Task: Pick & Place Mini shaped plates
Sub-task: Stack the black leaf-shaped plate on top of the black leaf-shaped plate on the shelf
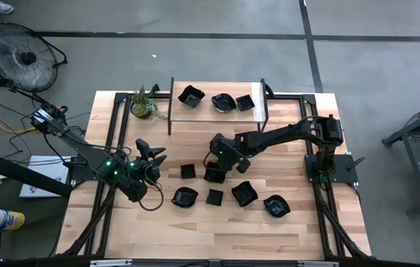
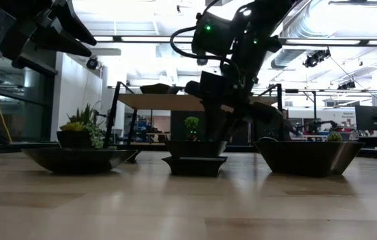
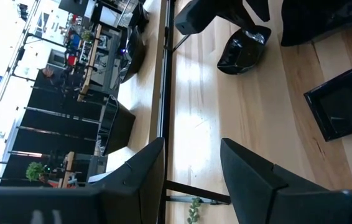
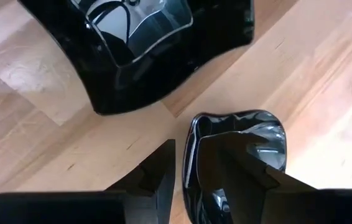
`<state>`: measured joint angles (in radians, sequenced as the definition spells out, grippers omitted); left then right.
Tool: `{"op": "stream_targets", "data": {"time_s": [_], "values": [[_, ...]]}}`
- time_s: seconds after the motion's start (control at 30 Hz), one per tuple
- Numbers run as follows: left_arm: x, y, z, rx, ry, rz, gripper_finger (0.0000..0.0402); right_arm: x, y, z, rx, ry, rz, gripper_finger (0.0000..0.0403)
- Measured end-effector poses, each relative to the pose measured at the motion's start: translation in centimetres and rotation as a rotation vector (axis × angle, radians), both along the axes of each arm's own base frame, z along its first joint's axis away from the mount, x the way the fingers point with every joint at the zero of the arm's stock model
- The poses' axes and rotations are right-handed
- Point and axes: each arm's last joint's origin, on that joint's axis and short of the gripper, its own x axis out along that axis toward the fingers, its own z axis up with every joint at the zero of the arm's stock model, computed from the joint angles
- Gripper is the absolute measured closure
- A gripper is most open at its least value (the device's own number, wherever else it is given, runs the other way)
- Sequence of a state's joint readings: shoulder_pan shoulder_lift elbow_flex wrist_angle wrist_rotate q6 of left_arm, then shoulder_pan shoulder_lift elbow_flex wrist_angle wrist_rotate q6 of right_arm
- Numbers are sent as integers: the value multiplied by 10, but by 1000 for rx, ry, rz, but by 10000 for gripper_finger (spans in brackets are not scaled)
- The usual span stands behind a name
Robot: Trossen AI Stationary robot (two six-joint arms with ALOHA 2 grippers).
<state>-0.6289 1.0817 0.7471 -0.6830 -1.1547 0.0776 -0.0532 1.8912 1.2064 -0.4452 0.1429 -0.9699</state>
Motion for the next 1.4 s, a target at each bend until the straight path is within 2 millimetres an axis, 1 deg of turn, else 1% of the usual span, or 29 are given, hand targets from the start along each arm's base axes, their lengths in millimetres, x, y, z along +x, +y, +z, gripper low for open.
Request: {"op": "stream_targets", "data": {"time_s": [0.2, 0.4, 0.57, 0.7, 0.83, 0.97, 1.23, 1.4], "values": [[0, 0, 0, -2, -2, 1, 250, 0, -2, 0, 8, 0, -2, 291], [0, 0, 0, -3, -3, 1, 250, 0, -5, -2, 62, -19, 11, 291], [0, 0, 0, -3, -3, 2, 250, -2, -6, -7, 22, -29, -7, 291], [0, 0, 0, -3, -3, 2, 250, -3, -6, -10, 28, -29, -4, 291], [0, 0, 0, -3, -4, 2, 250, -2, -7, -9, 33, -41, -4, 291], [0, 0, 0, -3, -4, 2, 250, -2, -12, -9, 40, -49, -14, 291], [0, 0, 0, -5, -8, 2, 250, -11, -13, -24, 6, -49, -8, 291], [0, 0, 0, -2, -11, 5, 250, -10, -11, -24, -33, -73, -18, 291]]}}
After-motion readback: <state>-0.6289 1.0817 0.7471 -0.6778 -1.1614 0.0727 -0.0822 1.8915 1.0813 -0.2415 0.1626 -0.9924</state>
